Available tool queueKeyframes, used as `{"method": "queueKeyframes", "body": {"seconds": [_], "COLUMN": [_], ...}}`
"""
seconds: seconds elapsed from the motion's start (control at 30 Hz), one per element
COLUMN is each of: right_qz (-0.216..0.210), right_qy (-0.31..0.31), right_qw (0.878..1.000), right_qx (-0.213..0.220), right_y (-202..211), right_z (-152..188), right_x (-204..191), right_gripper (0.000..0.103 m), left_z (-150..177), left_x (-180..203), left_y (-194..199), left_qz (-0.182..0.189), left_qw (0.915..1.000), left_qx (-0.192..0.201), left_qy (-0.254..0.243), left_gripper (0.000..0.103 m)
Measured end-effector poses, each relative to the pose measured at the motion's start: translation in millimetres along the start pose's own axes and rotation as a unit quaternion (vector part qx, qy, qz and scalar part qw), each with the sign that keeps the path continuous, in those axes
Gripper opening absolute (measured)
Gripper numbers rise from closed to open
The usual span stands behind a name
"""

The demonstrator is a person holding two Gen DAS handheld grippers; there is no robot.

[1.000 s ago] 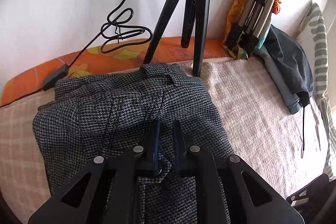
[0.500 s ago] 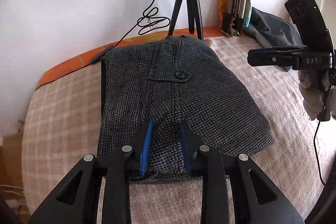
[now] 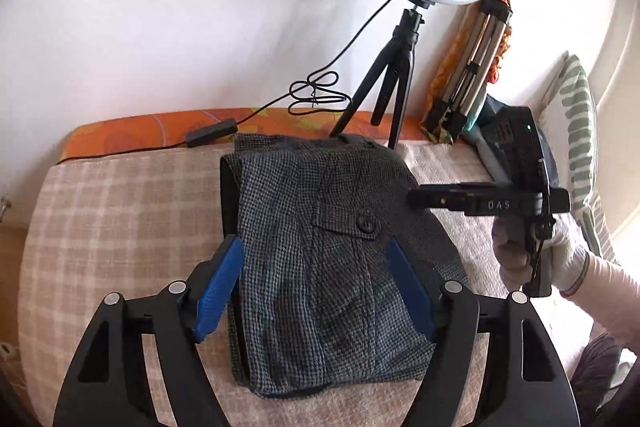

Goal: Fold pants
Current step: 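Open the left gripper and lift it off the folded pants, then grasp the folded grey pants with the right gripper while the left gripper grasps beside it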

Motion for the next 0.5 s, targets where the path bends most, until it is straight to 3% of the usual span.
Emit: {"method": "queueKeyframes", "body": {"seconds": [0.1, 0.2, 0.37, 0.5], "right_qz": [-0.004, -0.009, -0.018, -0.024], "right_qy": [-0.007, -0.012, -0.020, -0.020], "right_qw": [1.000, 1.000, 1.000, 0.999], "right_qx": [-0.003, -0.007, -0.008, -0.002], "right_y": [-5.9, -13.8, -26.2, -35.4], "right_z": [0.8, -1.2, -7.9, -14.9], "right_x": [0.2, 1.5, 4.6, 3.2], "right_gripper": [0.065, 0.068, 0.070, 0.070], "left_z": [-17.3, -13.0, -4.5, -4.2], "left_x": [-25.4, -44.9, -62.0, -62.6], "left_y": [-26.8, -52.2, -80.2, -97.9], "left_qz": [0.002, 0.017, 0.035, 0.047], "left_qw": [0.9987, 0.9941, 0.9872, 0.9860], "left_qx": [-0.020, -0.053, -0.081, -0.091], "left_qy": [0.047, 0.093, 0.133, 0.131], "left_gripper": [0.074, 0.074, 0.075, 0.075]}}
Point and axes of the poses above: each gripper's, at about its wrist camera, not at the fingertips, and y roughly against the way its jaws point, x to its right, z to its underside, the point moved 9 cm from there along -y, roughly the way its jaws point, and after that the axes turned 3 degrees about -y, right-handed, at the moved point
